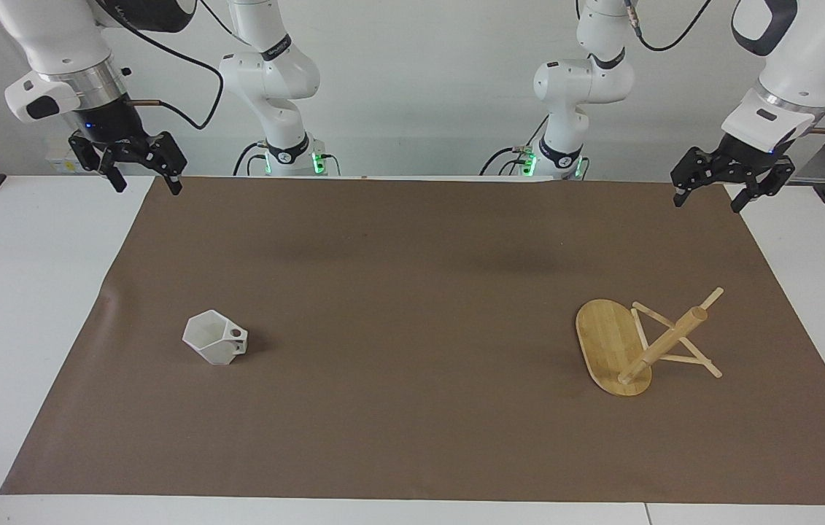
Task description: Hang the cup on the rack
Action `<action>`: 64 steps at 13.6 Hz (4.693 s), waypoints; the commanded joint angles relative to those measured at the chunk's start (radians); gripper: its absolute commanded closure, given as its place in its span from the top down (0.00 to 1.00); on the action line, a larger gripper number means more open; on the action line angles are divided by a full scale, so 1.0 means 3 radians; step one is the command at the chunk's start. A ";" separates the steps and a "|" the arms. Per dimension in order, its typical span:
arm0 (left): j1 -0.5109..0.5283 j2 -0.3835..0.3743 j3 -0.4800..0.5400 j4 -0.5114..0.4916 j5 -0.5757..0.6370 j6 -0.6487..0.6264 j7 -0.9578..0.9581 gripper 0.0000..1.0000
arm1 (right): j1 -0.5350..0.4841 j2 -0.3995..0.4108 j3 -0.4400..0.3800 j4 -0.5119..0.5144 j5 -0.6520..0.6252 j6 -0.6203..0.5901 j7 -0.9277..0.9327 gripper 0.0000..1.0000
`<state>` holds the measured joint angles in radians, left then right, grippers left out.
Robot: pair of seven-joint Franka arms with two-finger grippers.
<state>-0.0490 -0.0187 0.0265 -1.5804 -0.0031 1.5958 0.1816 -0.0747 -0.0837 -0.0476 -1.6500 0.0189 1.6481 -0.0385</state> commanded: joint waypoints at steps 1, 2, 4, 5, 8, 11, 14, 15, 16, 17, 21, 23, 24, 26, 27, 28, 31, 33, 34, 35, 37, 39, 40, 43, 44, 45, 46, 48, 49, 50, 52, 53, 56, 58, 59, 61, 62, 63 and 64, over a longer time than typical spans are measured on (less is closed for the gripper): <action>-0.0041 -0.0137 0.0024 -0.0178 0.0097 0.0086 0.0024 1.00 | -0.0027 -0.0013 0.0011 -0.0079 -0.0022 0.0110 -0.0157 1.00; -0.0031 -0.0137 0.0029 -0.0168 0.0097 0.0075 0.0029 1.00 | -0.0027 0.0008 0.0000 -0.0084 -0.0022 0.0181 -0.0295 1.00; -0.0021 -0.0137 0.0029 -0.0142 0.0097 0.0106 0.0029 1.00 | -0.0027 0.0039 -0.0015 -0.0246 -0.0022 0.0472 -0.0352 1.00; -0.0021 -0.0137 0.0024 -0.0142 0.0092 0.0106 0.0024 1.00 | -0.0027 0.0049 -0.0020 -0.0364 -0.0022 0.0661 -0.0352 1.00; -0.0016 -0.0173 0.0029 -0.0173 0.0092 -0.0011 0.0029 1.00 | -0.0027 0.0293 -0.0020 -0.0478 -0.0022 0.1045 -0.0357 1.00; 0.0010 -0.0173 0.0065 -0.0173 0.0092 -0.0012 0.0029 1.00 | -0.0032 0.0616 -0.0020 -0.0548 -0.0022 0.1468 -0.0383 1.00; 0.0020 -0.0173 0.0060 -0.0173 0.0092 -0.0012 0.0029 1.00 | -0.0032 0.0754 -0.0020 -0.0814 -0.0022 0.1960 -0.0515 1.00; 0.0020 -0.0173 0.0060 -0.0173 0.0092 -0.0012 0.0029 1.00 | -0.0032 0.0825 -0.0020 -0.0820 -0.0022 0.2032 -0.0521 1.00; 0.0020 -0.0173 0.0060 -0.0173 0.0092 -0.0012 0.0029 1.00 | -0.0037 0.0907 -0.0020 -0.0820 -0.0022 0.2109 -0.0521 1.00; 0.0020 -0.0173 0.0060 -0.0173 0.0092 -0.0012 0.0029 1.00 | -0.0037 0.0969 -0.0020 -0.0825 -0.0022 0.2186 -0.0521 1.00; 0.0020 -0.0173 0.0060 -0.0173 0.0092 -0.0012 0.0029 1.00 | -0.0032 0.1056 -0.0020 -0.0871 -0.0022 0.2395 -0.0506 0.98; 0.0020 -0.0173 0.0060 -0.0173 0.0092 -0.0012 0.0029 1.00 | -0.0032 0.1122 -0.0020 -0.0871 -0.0022 0.2528 -0.0480 0.95; 0.0020 -0.0173 0.0060 -0.0173 0.0092 -0.0012 0.0029 1.00 | -0.0037 0.1178 -0.0020 -0.0871 -0.0012 0.2610 -0.0475 0.93; 0.0020 -0.0173 0.0060 -0.0173 0.0092 -0.0012 0.0029 1.00 | -0.0037 0.1276 -0.0015 -0.0866 0.0009 0.2733 -0.0399 0.91; 0.0020 -0.0173 0.0060 -0.0173 0.0092 -0.0012 0.0029 1.00 | -0.0037 0.1301 -0.0015 -0.0866 0.0009 0.2733 -0.0262 0.90; 0.0020 -0.0173 0.0060 -0.0173 0.0092 -0.0012 0.0029 1.00 | -0.0032 0.1307 -0.0015 -0.0871 0.0009 0.2733 -0.0164 0.89; 0.0020 -0.0173 0.0060 -0.0173 0.0092 -0.0012 0.0029 1.00 | -0.0027 0.1297 -0.0010 -0.0876 0.0009 0.2632 -0.0209 0.86; 0.0020 -0.0173 0.0060 -0.0173 0.0092 -0.0012 0.0029 1.00 | -0.0027 0.1292 -0.0010 -0.0871 0.0004 0.2580 -0.0260 0.79; 0.0020 -0.0173 0.0060 -0.0173 0.0092 -0.0012 0.0029 1.00 | -0.0027 0.1292 -0.0010 -0.0866 0.0004 0.2575 -0.0316 0.72; 0.0020 -0.0173 0.0060 -0.0173 0.0092 -0.0012 0.0029 1.00 | -0.0032 0.1292 -0.0005 -0.0861 0.0009 0.2570 -0.0321 0.63; 0.0020 -0.0173 0.0060 -0.0173 0.0092 -0.0012 0.0029 1.00 | -0.0027 0.1292 0.0010 -0.0861 0.0009 0.2555 -0.0327 0.34; 0.0020 -0.0173 0.0060 -0.0173 0.0092 -0.0012 0.0029 1.00 | -0.0027 0.1286 0.0026 -0.0861 0.0009 0.2509 -0.0316 0.00; 0.0020 -0.0173 0.0060 -0.0173 0.0092 -0.0012 0.0029 1.00 | -0.0027 0.1286 0.0026 -0.0861 0.0009 0.2503 -0.0301 0.00; 0.0020 -0.0173 0.0060 -0.0173 0.0092 -0.0012 0.0029 1.00 | -0.0017 0.1286 0.0046 -0.0810 0.0014 0.2371 -0.0281 0.00; 0.0020 -0.0173 0.0060 -0.0173 0.0092 -0.0012 0.0029 1.00 | -0.0017 0.1281 0.0051 -0.0785 0.0009 0.2355 -0.0276 0.00; 0.0020 -0.0173 0.0060 -0.0173 0.0092 -0.0012 0.0029 1.00 | -0.0017 0.1266 0.0082 -0.0759 0.0014 0.2310 -0.0275 0.00; 0.0020 -0.0173 0.0060 -0.0173 0.0092 -0.0012 0.0029 1.00 | -0.0017 0.1261 0.0112 -0.0683 0.0014 0.2162 -0.0275 0.00; 0.0020 -0.0173 0.0060 -0.0173 0.0092 -0.0012 0.0029 1.00 | -0.0017 0.1251 0.0225 -0.0351 0.0196 0.1637 -0.0275 0.00; 0.0020 -0.0173 0.0060 -0.0173 0.0092 -0.0012 0.0029 1.00 | -0.0012 0.1225 0.0235 -0.0243 0.0502 0.1427 -0.0296 0.00; 0.0020 -0.0173 0.0060 -0.0173 0.0092 -0.0012 0.0029 1.00 | -0.0012 0.1164 0.0241 -0.0202 0.0813 0.1318 -0.0311 0.00; 0.0020 -0.0173 0.0060 -0.0173 0.0092 -0.0012 0.0029 1.00 | -0.0012 0.1098 0.0388 -0.0135 0.1178 0.1251 -0.0494 0.00; 0.0020 -0.0173 0.0060 -0.0173 0.0092 -0.0012 0.0029 1.00 | -0.0012 0.1097 0.0515 -0.0049 0.1210 0.1256 -0.0607 0.00; 0.0020 -0.0173 0.0060 -0.0173 0.0092 -0.0012 0.0029 1.00 | -0.0012 0.1097 0.0736 0.0100 0.1540 0.1256 -0.0577 0.00; 0.0020 -0.0173 0.0060 -0.0173 0.0092 -0.0012 0.0029 1.00 | -0.0012 0.1097 0.0777 0.0111 0.2062 0.1256 -0.0506 0.00; 0.0020 -0.0173 0.0060 -0.0173 0.0092 -0.0012 0.0029 1.00 | -0.0012 0.1097 0.0843 0.0111 0.2191 0.1256 -0.0511 0.00; 0.0020 -0.0173 0.0060 -0.0173 0.0092 -0.0012 0.0029 1.00 | -0.0012 0.1107 0.0966 0.0156 0.2395 0.1261 -0.0516 0.00; 0.0020 -0.0173 0.0060 -0.0173 0.0092 -0.0012 0.0029 1.00 | -0.0012 0.1107 0.0997 0.0157 0.2594 0.1281 -0.0511 0.00; 0.0020 -0.0173 0.0060 -0.0173 0.0092 -0.0012 0.0029 1.00 | -0.0012 0.1107 0.1043 0.0157 0.2743 0.1312 -0.0511 0.00; 0.0020 -0.0173 0.0065 -0.0173 0.0092 -0.0027 0.0029 1.00 | -0.0012 0.1112 0.1089 0.0157 0.2825 0.1322 -0.0511 0.00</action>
<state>-0.0446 -0.0441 0.0438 -1.6040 0.0107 1.5949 0.1816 -0.0628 0.2403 0.2501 -1.6199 0.8068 2.0423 -0.1849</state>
